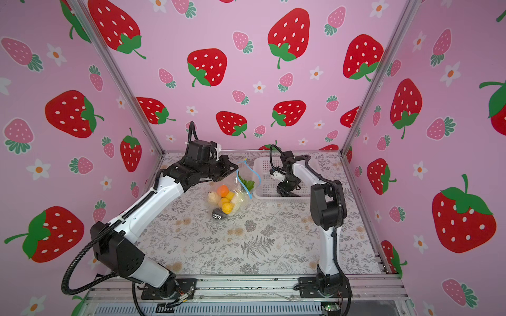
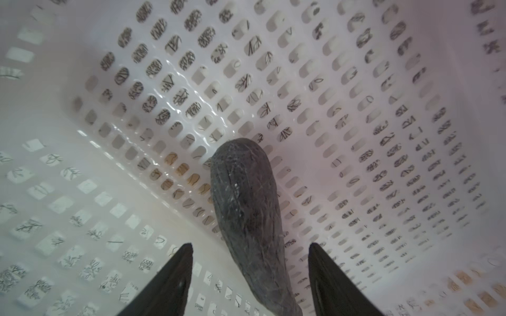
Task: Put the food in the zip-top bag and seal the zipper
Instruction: 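Lower the right gripper and close it on the grey eggplant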
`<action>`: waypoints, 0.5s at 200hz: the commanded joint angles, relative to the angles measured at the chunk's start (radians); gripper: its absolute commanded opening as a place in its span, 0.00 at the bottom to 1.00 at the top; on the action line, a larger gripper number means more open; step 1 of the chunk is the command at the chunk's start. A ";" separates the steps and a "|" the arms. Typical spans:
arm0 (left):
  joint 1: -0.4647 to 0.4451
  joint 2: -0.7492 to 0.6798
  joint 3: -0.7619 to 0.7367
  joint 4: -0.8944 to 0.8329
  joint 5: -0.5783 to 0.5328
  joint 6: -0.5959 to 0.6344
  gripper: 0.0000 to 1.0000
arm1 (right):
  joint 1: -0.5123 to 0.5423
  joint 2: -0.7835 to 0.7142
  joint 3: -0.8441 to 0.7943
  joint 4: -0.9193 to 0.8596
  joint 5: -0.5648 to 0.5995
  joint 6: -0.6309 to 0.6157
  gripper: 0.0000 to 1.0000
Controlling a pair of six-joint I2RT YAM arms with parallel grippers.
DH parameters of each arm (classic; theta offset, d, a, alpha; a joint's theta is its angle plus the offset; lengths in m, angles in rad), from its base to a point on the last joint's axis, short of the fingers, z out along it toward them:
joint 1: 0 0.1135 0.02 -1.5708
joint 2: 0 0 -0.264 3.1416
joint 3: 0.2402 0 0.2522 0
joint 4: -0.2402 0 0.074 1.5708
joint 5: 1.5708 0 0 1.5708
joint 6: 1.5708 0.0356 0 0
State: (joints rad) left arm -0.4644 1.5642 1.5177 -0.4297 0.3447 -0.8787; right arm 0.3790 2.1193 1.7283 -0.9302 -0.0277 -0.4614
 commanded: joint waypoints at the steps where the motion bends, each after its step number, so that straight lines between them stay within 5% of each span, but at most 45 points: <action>1: 0.003 0.002 0.049 -0.012 0.005 0.009 0.00 | -0.006 0.028 0.012 -0.034 0.010 0.005 0.69; 100: 0.003 0.008 0.053 -0.011 0.003 0.003 0.00 | -0.001 0.110 0.094 0.003 0.045 0.047 0.60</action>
State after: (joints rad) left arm -0.4644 1.5646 1.5196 -0.4309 0.3443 -0.8791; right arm 0.3771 2.1956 1.7687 -0.9127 0.0006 -0.4343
